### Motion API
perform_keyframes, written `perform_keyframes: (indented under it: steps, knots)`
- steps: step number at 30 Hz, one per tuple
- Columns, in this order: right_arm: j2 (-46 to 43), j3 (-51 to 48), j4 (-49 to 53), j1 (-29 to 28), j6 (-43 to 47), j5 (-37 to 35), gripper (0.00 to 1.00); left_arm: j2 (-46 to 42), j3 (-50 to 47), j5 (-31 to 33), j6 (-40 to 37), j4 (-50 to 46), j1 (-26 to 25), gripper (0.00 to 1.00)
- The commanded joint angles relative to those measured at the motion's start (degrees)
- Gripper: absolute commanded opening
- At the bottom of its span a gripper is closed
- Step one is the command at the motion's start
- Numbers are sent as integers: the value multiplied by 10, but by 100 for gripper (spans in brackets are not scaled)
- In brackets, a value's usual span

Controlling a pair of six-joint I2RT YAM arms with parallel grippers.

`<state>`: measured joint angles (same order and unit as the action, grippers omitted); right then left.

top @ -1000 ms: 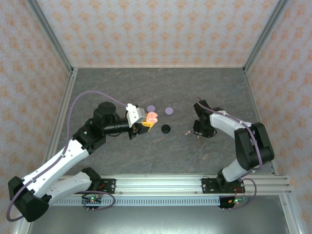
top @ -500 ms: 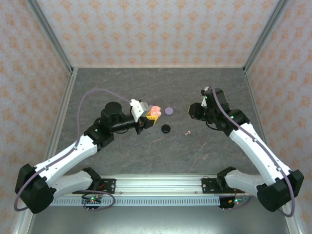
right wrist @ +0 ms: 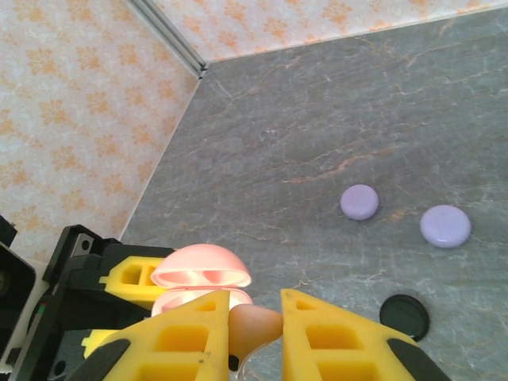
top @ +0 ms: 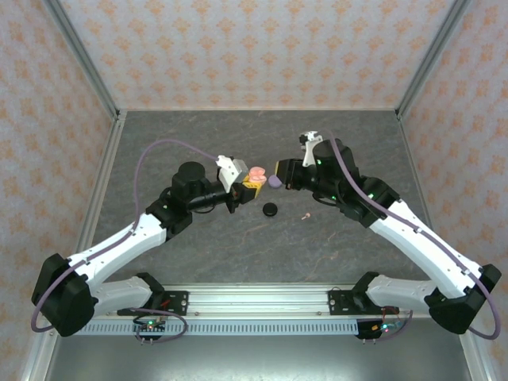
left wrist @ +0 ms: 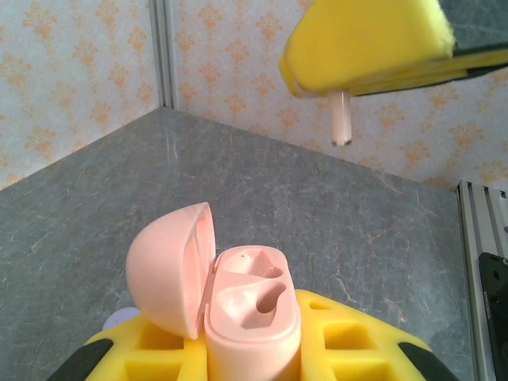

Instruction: Insert the wireless bluetooth earbuds into the charging case

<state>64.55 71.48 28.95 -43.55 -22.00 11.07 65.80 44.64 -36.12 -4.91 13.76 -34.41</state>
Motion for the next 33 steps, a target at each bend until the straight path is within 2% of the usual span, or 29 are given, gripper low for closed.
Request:
perform_keyframes:
  steps: [1,11,33]
  knots:
    - [14,15,-47,-18,8,-30,18,-1,21,9,11,26,-1,0]
    - [65,25,-70,-34,14,-28,18,-5,22,8,12,19,-1,0]
    - [45,-18,-50,-35,5,-7,18,1,21,21,26,31,-1,0]
